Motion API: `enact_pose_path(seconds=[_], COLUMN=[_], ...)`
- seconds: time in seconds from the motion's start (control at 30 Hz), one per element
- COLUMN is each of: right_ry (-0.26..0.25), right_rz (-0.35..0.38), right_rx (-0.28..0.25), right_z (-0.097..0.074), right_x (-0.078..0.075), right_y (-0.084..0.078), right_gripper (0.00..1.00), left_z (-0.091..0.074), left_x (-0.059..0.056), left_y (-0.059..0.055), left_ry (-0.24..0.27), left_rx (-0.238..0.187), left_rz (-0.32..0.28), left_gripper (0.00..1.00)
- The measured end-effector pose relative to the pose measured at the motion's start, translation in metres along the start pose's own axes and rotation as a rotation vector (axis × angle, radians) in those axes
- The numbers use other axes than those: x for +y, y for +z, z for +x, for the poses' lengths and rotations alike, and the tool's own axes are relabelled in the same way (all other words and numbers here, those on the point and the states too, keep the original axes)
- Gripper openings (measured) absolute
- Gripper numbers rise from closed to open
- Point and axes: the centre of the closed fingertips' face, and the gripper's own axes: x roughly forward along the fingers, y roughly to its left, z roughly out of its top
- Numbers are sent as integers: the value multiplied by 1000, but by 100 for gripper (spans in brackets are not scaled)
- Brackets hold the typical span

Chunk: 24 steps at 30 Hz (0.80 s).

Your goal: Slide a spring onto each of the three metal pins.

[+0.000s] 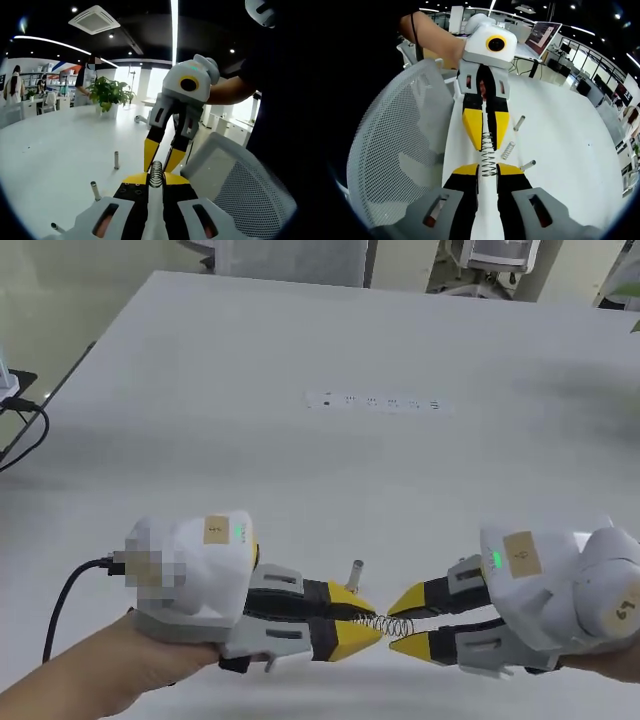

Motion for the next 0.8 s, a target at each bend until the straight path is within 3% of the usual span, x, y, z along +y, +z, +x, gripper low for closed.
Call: enact_pose_path(seconds=[0.33,0.67,0.8], right_ry=[-11,1,5], right_rz=[17,44,41], right_rx=[-37,-59,-57], right_z=[-5,-18,-19], right_x=[-3,-7,-7], right_y=[4,14,15], right_gripper=[7,6,6], left_z=[-2,-3,-2], left_x=[1,2,1], left_y=[1,5,5], left_ry=[1,-3,-8], left_rx=[-3,-48,-43], left_rz=[-1,-24,-20], left_gripper=[2,2,2])
